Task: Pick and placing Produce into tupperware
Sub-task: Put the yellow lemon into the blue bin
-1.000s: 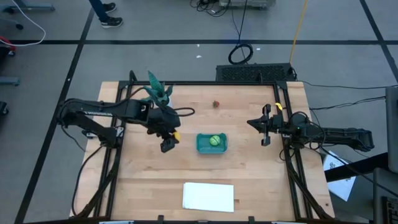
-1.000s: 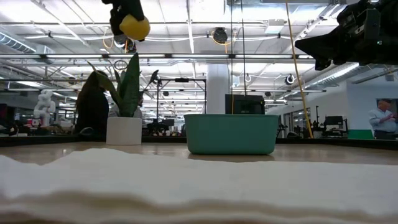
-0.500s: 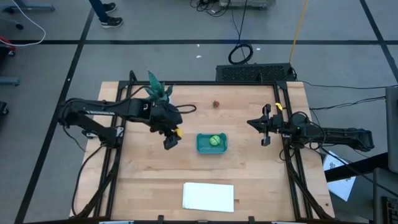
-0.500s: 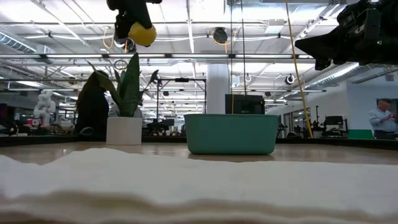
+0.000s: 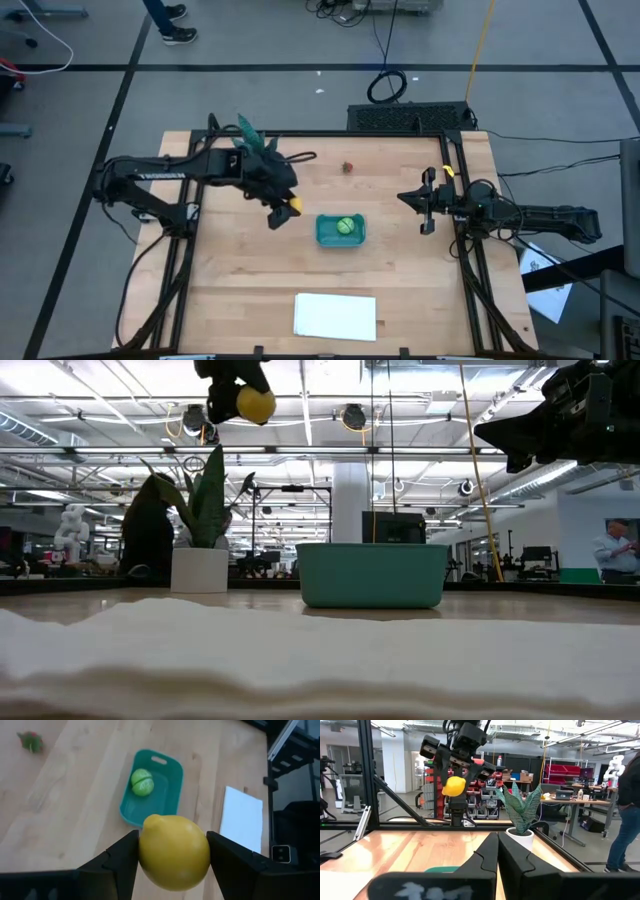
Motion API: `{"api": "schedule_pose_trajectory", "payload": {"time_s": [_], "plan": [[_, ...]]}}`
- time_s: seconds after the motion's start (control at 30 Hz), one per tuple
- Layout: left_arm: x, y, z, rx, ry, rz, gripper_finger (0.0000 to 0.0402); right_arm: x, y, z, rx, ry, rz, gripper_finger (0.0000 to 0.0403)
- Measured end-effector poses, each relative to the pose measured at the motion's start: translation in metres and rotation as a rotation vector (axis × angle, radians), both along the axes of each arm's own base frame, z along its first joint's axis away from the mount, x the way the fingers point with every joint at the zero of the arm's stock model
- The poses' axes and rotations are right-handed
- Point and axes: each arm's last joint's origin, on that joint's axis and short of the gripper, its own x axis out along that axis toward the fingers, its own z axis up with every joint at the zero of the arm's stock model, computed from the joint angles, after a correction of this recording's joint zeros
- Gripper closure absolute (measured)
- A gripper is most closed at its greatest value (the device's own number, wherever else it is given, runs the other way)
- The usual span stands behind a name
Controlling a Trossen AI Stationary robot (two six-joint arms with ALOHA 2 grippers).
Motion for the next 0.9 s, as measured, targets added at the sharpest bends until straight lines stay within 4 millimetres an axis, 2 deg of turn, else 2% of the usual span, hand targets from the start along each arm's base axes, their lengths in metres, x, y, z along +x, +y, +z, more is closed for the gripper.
{"api": "schedule_pose_trajectory", "payload": {"time_s": [0.33, 0.43, 0.7, 0.9], "plan": [[0.010, 0.020, 0.008, 0.038, -0.044, 0.003, 0.0188, 0.000, 0.000, 0.000, -0.001, 0.000, 0.000, 0.0403], [0.020, 0.022, 0.016, 0.042, -0.073, -0.027, 0.0188, 0.000, 0.000, 0.000, -0.002, -0.001, 0.000, 0.0403], [0.050, 0.027, 0.019, 0.063, -0.052, -0.071, 0.0188, 0.001, 0.000, 0.000, -0.002, 0.004, 0.000, 0.0403], [0.074, 0.032, 0.008, 0.060, 0.008, -0.104, 0.0188, 0.001, 0.000, 0.000, -0.002, 0.000, 0.000, 0.0403]]}}
